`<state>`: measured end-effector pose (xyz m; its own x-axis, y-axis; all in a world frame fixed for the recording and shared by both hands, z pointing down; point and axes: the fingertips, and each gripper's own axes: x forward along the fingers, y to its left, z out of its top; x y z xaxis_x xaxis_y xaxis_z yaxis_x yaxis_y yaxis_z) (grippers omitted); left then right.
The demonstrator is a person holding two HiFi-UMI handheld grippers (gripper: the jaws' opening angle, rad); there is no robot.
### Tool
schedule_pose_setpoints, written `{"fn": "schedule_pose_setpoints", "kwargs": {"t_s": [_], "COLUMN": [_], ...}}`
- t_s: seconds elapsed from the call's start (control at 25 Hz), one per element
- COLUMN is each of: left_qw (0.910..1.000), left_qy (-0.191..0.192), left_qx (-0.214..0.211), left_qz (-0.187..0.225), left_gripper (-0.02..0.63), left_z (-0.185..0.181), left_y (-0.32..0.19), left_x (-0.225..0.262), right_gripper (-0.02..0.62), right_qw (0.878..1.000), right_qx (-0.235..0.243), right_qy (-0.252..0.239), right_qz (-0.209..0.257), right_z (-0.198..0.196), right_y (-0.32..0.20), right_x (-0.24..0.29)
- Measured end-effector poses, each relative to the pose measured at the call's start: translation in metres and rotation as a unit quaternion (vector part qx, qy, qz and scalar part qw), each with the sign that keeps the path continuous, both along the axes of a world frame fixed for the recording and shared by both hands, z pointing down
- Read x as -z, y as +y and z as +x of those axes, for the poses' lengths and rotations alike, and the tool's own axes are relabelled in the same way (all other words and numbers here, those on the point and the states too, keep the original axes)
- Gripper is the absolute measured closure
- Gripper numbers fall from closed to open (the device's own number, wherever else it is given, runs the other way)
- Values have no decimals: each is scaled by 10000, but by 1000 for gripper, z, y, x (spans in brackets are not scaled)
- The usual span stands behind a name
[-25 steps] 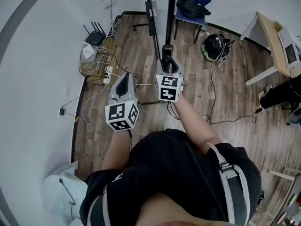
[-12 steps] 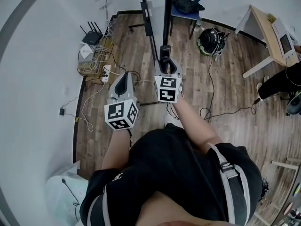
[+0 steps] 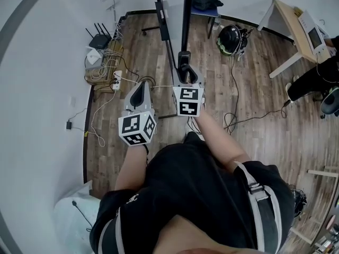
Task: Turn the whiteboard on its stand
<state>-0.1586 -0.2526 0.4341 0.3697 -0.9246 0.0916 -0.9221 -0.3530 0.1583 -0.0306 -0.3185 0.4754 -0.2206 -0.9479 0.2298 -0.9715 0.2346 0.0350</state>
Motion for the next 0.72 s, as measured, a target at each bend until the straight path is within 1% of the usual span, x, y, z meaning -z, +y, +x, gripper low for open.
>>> {"fn": "schedule_pose_setpoints", "kwargs": {"t_s": [0.24,0.48,0.64,0.72], "left_qw": [9999,9997,9997,9996], "left_qy": [25,12,6,15], "left_qx": [-165,-254,-259,-266], "left_qz": [28,-11,-21,3], "left_gripper": [598,598,598,598], "left_z": [3,6,6,6], "left_y": [19,34,38,39], "left_x": [1,-3,-4,-2], "right_gripper": [407,407,405,405], "right_qw": [10000,10000,9995,9986], "right_qx": [-25,15,189,206], "right_qy": [15,-17,-270,-446], "right_qz": [-49,-9,14,195], "right_z": [-7,-6,-5,-1], "right_y": [27,36,44,53], "right_x": [-1,-1,0,7]}}
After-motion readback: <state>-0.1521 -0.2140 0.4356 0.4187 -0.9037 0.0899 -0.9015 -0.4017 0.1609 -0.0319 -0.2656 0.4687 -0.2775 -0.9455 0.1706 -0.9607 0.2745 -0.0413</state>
